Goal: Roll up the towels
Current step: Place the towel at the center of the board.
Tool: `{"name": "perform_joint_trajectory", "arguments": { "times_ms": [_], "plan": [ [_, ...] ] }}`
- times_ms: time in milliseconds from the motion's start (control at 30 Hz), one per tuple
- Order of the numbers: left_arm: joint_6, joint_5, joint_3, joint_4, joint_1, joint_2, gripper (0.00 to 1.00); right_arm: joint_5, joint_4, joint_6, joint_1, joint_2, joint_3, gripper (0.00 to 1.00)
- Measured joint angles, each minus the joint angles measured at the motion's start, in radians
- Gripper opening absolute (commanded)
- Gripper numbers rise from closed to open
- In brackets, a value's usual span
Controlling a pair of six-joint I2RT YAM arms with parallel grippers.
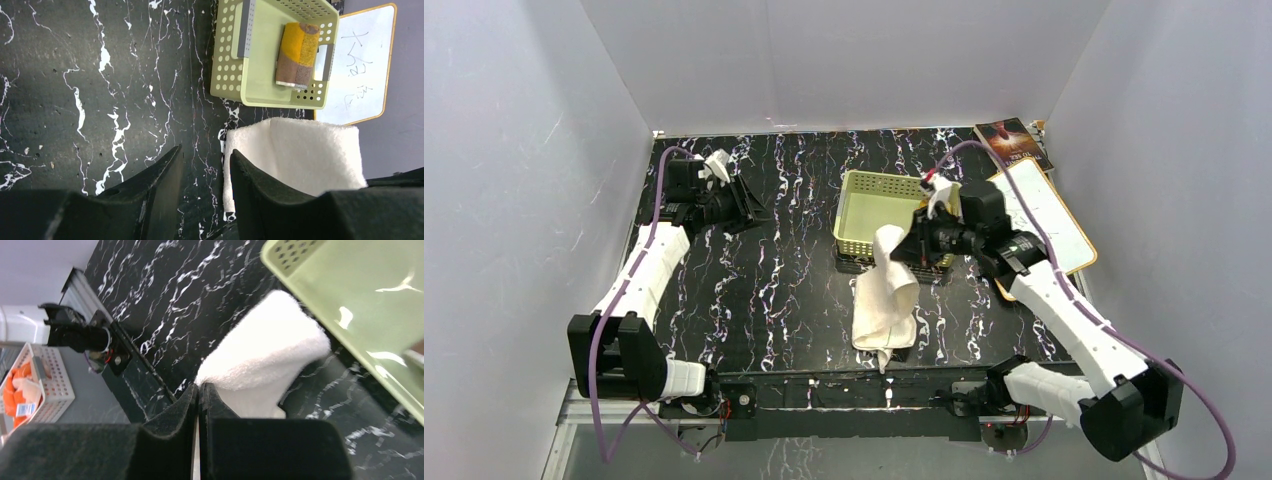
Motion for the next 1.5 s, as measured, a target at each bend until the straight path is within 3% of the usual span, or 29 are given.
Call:
{"name": "perform_joint_trajectory", "arguments": {
  "times_ms": [233, 367, 500, 600, 733, 933, 1033, 1100, 1167, 1267, 1500],
  "plan": [
    [0.014, 0.023, -0.005, -0.020, 0.014, 0.000, 0.39, 0.113, 0.104, 0.079, 0.283, 0.119, 0.000, 0.00],
    [0.022, 0.075, -0.008, -0.023, 0.098, 0.000, 0.39, 0.150, 0.223, 0.156, 0.403, 0.223, 0.019, 0.00],
    [0.026, 0.137, -0.010, -0.033, 0.248, 0.000, 0.40, 0.176, 0.291, 0.187, 0.456, 0.374, 0.134, 0.00],
    [0.026, 0.171, 0.001, -0.039, 0.335, 0.001, 0.41, 0.189, 0.311, 0.180, 0.470, 0.511, 0.309, 0.00],
    [0.038, 0.213, 0.018, -0.044, 0.341, -0.003, 0.42, 0.200, 0.331, 0.153, 0.469, 0.630, 0.492, 0.00],
    [0.090, 0.147, 0.008, -0.124, 0.335, -0.048, 0.48, 0.197, 0.390, 0.153, 0.483, 0.789, 0.577, 0.02],
    [0.126, 0.072, 0.009, -0.177, 0.342, -0.071, 0.50, 0.189, 0.399, 0.170, 0.507, 0.907, 0.635, 0.44],
    [0.149, 0.015, 0.011, -0.209, 0.355, -0.073, 0.51, 0.177, 0.397, 0.177, 0.519, 0.971, 0.667, 0.59],
    [0.167, -0.046, 0.016, -0.237, 0.370, -0.073, 0.52, 0.177, 0.383, 0.173, 0.527, 0.984, 0.664, 0.66],
    [0.187, -0.115, 0.030, -0.261, 0.381, -0.072, 0.52, 0.192, 0.391, 0.159, 0.510, 0.925, 0.603, 0.63],
    [0.199, -0.156, 0.078, -0.268, 0.381, -0.046, 0.52, 0.288, 0.337, 0.105, 0.311, 0.586, 0.335, 0.42]
  ]
}}
